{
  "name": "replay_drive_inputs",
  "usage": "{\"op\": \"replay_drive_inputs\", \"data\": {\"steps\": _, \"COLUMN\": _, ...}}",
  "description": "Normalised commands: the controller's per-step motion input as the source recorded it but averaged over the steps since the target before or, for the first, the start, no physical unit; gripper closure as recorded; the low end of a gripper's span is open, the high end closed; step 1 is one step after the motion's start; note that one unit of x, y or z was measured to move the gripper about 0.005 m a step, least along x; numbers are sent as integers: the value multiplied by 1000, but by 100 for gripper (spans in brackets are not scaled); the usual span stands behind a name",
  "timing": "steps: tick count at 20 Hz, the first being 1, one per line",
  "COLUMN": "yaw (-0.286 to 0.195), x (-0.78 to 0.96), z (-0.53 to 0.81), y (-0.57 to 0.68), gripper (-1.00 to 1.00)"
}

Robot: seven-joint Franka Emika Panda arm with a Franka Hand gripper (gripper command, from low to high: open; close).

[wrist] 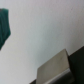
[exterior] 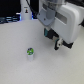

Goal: Open the kcup holder, insert the kcup into the holder, and close the kcup holder

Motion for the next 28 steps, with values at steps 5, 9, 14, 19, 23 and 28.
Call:
{"op": "replay_drive_inputs", "data": {"steps": 5, "yaw": -291, "x": -227, "z": 1, "y": -335, "gripper": -100}}
{"op": "replay_drive_inputs", "data": {"steps": 9, "yaw": -295, "x": -179, "z": -49, "y": -384, "gripper": -100}}
{"op": "replay_drive_inputs", "data": {"steps": 14, "yaw": -296, "x": -215, "z": -187, "y": -403, "gripper": -100}}
{"op": "replay_drive_inputs", "data": {"steps": 19, "yaw": -296, "x": -240, "z": -247, "y": -406, "gripper": -100}}
{"op": "replay_drive_inputs", "data": {"steps": 23, "yaw": -297, "x": -262, "z": -357, "y": -425, "gripper": -100}}
{"op": "replay_drive_inputs", "data": {"steps": 28, "yaw": -308, "x": -193, "z": -335, "y": -409, "gripper": -100}}
